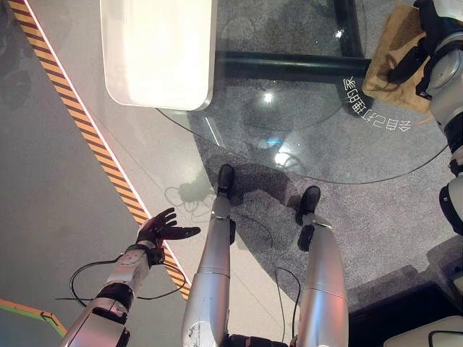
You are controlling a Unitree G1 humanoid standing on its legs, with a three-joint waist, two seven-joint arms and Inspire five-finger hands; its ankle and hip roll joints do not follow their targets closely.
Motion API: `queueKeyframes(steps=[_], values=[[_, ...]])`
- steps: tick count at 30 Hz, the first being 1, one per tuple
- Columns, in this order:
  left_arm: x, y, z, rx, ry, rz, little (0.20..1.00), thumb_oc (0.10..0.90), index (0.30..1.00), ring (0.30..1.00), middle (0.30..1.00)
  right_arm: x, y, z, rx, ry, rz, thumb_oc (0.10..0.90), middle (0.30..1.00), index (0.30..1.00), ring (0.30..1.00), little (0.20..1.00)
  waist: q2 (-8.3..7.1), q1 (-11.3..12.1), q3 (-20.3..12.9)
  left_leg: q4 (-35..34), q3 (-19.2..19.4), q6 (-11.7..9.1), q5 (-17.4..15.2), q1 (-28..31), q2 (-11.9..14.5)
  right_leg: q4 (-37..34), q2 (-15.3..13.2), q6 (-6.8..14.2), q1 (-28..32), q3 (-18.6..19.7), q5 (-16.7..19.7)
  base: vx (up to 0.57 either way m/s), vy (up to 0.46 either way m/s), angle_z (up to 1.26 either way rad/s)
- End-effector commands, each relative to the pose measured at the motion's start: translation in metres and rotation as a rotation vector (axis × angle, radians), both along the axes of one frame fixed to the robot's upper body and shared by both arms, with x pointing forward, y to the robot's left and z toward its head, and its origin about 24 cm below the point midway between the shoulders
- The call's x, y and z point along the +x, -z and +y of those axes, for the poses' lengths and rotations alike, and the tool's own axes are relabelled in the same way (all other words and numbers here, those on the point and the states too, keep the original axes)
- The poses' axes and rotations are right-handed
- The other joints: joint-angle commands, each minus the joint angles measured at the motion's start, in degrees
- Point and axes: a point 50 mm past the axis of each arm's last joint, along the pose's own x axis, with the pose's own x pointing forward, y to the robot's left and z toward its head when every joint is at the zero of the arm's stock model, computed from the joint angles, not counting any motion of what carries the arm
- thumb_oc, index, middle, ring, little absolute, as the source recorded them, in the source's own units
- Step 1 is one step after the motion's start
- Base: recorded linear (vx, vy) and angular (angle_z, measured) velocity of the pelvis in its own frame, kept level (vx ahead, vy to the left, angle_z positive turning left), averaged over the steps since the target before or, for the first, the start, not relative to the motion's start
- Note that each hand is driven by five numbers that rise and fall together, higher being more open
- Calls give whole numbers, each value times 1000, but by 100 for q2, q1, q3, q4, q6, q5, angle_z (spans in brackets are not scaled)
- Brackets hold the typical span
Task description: Wipe the table with a cloth and put it in the basket.
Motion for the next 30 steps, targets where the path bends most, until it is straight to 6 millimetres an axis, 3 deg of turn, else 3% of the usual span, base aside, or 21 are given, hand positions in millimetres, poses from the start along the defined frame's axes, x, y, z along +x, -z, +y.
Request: queueKeyframes(steps=[1, 30], values=[[-20, 10, 19, 36, -41, 40, 900, 800, 900, 900, 900, -16, -21, -24, -96, 102, -36, 100, 300, 300, 300, 200, 199, -27, -92, -106, 300, 662, -260, 171, -618, -865, 686, -348, 337, -472, 298, 0, 0, 0], [-17, 7, 20, 33, -41, 35, 900, 800, 900, 900, 900, -17, -23, -23, -97, 103, -42, 100, 300, 300, 300, 200, 195, -45, -92, -249, 339, 640, -203, 210, -591, -984, 679, -323, 370, -503, 344, 0, 0, 0]])
